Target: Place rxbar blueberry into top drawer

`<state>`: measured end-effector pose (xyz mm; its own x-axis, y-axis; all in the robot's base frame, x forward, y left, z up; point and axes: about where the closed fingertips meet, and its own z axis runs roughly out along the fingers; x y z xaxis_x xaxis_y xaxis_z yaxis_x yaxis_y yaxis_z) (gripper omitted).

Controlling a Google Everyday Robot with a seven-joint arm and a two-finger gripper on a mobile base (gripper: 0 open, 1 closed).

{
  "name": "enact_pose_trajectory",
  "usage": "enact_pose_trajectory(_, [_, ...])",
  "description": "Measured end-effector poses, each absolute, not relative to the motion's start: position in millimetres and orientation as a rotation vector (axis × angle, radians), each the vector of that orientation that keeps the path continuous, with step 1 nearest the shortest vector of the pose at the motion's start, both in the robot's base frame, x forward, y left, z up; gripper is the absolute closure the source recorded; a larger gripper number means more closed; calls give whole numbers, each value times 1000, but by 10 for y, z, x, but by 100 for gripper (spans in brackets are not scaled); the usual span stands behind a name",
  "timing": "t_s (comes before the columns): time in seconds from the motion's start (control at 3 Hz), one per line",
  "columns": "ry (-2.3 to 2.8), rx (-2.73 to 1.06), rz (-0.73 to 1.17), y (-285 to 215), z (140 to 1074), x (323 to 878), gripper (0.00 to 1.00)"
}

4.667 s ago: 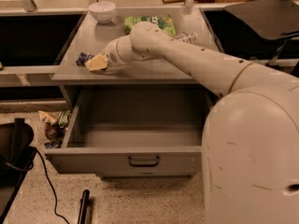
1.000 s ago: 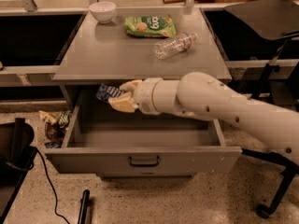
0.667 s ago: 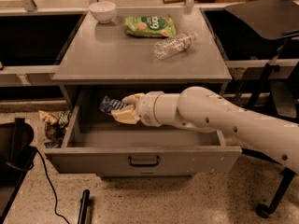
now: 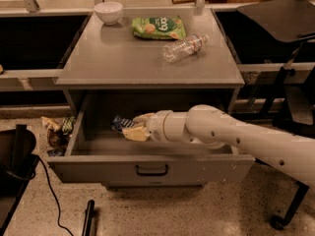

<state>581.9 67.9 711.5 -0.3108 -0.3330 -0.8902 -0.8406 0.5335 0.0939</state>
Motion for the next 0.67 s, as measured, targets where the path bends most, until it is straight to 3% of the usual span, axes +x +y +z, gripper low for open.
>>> enact_pose_trajectory(0.67, [1951,-942,712,596,6878,5944,100])
